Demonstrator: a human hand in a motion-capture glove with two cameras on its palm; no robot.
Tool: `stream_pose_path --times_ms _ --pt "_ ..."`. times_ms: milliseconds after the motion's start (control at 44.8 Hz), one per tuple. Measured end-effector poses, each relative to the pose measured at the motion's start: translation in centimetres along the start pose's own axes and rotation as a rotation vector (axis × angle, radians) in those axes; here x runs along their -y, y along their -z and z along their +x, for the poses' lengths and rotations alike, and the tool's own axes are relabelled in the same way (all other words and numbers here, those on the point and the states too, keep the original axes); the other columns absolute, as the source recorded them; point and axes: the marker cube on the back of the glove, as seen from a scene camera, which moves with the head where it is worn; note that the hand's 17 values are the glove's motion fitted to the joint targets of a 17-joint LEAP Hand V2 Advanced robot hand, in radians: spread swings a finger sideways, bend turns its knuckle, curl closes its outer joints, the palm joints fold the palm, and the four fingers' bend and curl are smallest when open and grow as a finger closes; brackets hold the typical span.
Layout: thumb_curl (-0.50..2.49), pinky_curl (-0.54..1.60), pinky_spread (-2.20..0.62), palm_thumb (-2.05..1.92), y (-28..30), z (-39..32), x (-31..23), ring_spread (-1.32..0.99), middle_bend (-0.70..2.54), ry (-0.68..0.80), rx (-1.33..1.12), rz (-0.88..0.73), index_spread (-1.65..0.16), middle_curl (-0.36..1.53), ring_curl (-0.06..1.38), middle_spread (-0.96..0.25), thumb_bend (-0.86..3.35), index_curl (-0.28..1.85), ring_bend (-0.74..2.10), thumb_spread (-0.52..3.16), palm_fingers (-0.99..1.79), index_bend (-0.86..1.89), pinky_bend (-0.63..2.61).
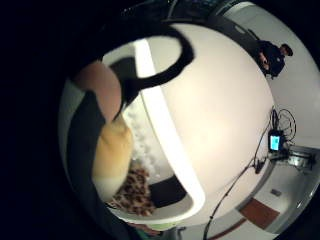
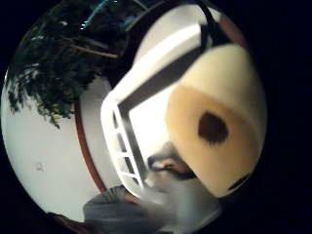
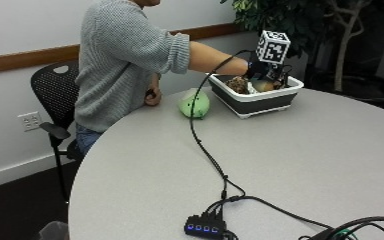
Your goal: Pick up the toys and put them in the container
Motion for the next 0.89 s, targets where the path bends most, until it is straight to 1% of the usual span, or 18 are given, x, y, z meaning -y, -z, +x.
stream_pose_path --times_ms 22,45,89,134,156,178,312,424,491,557,713,803,892 --pt "1.11 0.54 -0.34 0.53 -0.4 0.2 -0.2 -0.67 0.62 0.007 -0.002 -0.028 -0.41 0.92 0.82 -0.47 0.10 1.03 0.95 0.71 0.19 0.52 1.24" --pt "1.05 0.53 -0.31 0.36 -0.6 0.2 -0.3 -0.63 0.59 0.012 0.004 -0.046 -0.40 0.89 0.80 -0.44 0.01 0.98 0.86 0.82 0.00 0.42 1.22" --pt "0.98 0.56 -0.29 0.25 -0.9 0.0 -0.5 -0.57 0.49 0.013 0.023 -0.062 -0.39 0.85 0.79 -0.40 -0.05 0.93 0.77 0.91 -0.21 0.32 1.27" --pt "0.91 0.52 -0.23 0.14 -0.8 -0.4 -0.7 -0.50 0.31 0.015 0.040 -0.064 -0.39 0.78 0.74 -0.34 -0.09 0.86 0.62 0.97 -0.47 0.21 1.25" --pt "0.88 0.51 -0.21 0.11 -0.7 -0.7 -0.8 -0.47 0.27 0.019 0.045 -0.063 -0.39 0.76 0.73 -0.33 -0.09 0.83 0.58 1.00 -0.45 0.16 1.23" --pt "0.85 0.50 -0.18 0.08 -0.6 -0.9 -1.0 -0.43 0.22 0.024 0.049 -0.060 -0.39 0.73 0.70 -0.30 -0.09 0.81 0.50 1.02 -0.50 0.15 1.20" --pt "0.72 0.46 -0.07 -0.01 1.0 -1.2 -2.4 -0.29 0.09 0.050 0.070 -0.027 -0.38 0.61 0.61 -0.23 -0.05 0.66 0.27 1.12 -0.41 0.07 1.10" --pt "0.65 0.43 -0.03 -0.02 2.5 -0.5 -5.4 -0.23 0.07 0.082 0.091 -0.022 -0.37 0.53 0.57 -0.19 -0.04 0.59 0.21 1.17 -0.34 0.08 1.04" --pt "0.61 0.41 -0.01 -0.03 3.2 0.0 -8.7 -0.20 0.07 0.127 0.108 -0.011 -0.36 0.49 0.55 -0.18 -0.03 0.55 0.18 1.19 -0.31 0.09 1.01" --pt "0.57 0.40 0.00 -0.03 3.4 0.8 -13.4 -0.18 0.08 0.178 0.108 -0.008 -0.36 0.45 0.53 -0.17 -0.04 0.52 0.17 1.21 -0.28 0.11 0.98" --pt "0.50 0.38 0.02 -0.03 1.8 2.9 -24.3 -0.14 0.10 0.238 0.076 -0.051 -0.36 0.39 0.51 -0.16 -0.04 0.46 0.18 1.24 -0.22 0.11 0.96" --pt "0.46 0.37 0.02 -0.04 -0.5 3.1 -27.7 -0.13 0.11 0.220 0.029 -0.063 -0.36 0.36 0.50 -0.16 -0.04 0.43 0.17 1.24 -0.19 0.13 0.94" --pt "0.44 0.37 0.03 -0.04 -3.0 3.3 -28.8 -0.12 0.12 0.214 0.003 -0.078 -0.36 0.34 0.49 -0.15 -0.04 0.41 0.17 1.25 -0.18 0.14 0.94"
